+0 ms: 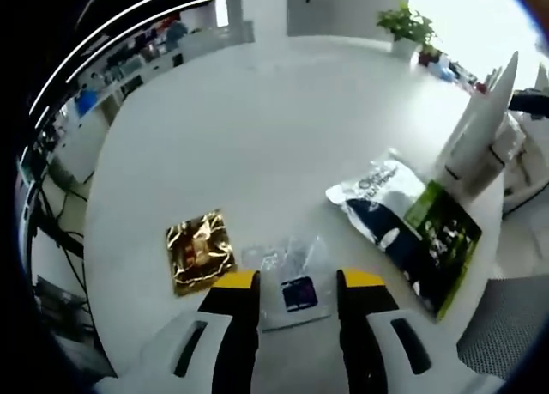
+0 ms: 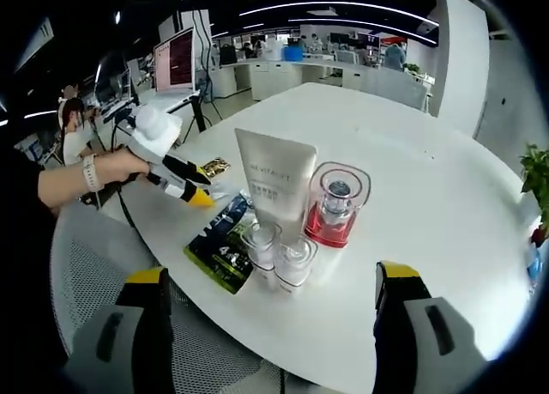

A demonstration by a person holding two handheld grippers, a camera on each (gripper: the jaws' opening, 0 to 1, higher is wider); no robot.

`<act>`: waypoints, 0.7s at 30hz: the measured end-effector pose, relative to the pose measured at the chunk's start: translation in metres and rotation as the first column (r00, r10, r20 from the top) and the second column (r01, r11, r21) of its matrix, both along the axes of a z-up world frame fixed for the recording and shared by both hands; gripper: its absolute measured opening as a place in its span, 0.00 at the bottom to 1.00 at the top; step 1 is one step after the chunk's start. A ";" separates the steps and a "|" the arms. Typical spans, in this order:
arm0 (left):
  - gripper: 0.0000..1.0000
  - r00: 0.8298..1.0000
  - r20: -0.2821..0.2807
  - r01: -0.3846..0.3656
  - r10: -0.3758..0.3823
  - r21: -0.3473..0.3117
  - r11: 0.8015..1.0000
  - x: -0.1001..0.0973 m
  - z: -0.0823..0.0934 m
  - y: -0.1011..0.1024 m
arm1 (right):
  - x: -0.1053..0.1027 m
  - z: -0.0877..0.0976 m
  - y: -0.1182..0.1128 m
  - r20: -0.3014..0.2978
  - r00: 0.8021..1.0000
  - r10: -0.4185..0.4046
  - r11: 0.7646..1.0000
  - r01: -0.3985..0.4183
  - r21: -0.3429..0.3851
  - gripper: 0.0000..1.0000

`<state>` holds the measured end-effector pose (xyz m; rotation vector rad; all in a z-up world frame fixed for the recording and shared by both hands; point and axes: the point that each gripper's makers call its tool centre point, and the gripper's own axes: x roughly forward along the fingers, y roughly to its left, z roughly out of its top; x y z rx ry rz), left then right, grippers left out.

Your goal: Arrange the skincare products in the storage area until every visible bottle or jar stands upright without overlapping.

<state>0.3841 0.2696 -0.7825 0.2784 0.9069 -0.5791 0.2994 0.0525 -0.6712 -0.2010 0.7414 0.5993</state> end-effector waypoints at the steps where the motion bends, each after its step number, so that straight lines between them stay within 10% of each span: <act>1: 0.32 1.000 -0.001 0.009 -0.009 -0.001 1.000 0.000 -0.001 0.000 | 0.000 0.000 0.000 0.001 1.000 0.002 1.000 -0.002 0.001 1.00; 11: 0.52 0.999 0.035 -0.021 0.021 0.007 1.000 0.003 0.001 0.012 | 0.002 0.002 0.004 0.004 1.000 0.017 1.000 -0.017 -0.001 1.00; 21: 0.48 0.999 0.020 -0.037 0.037 -0.014 0.999 0.005 0.000 0.010 | 0.002 0.001 0.007 0.002 1.000 0.026 1.000 -0.026 0.002 1.00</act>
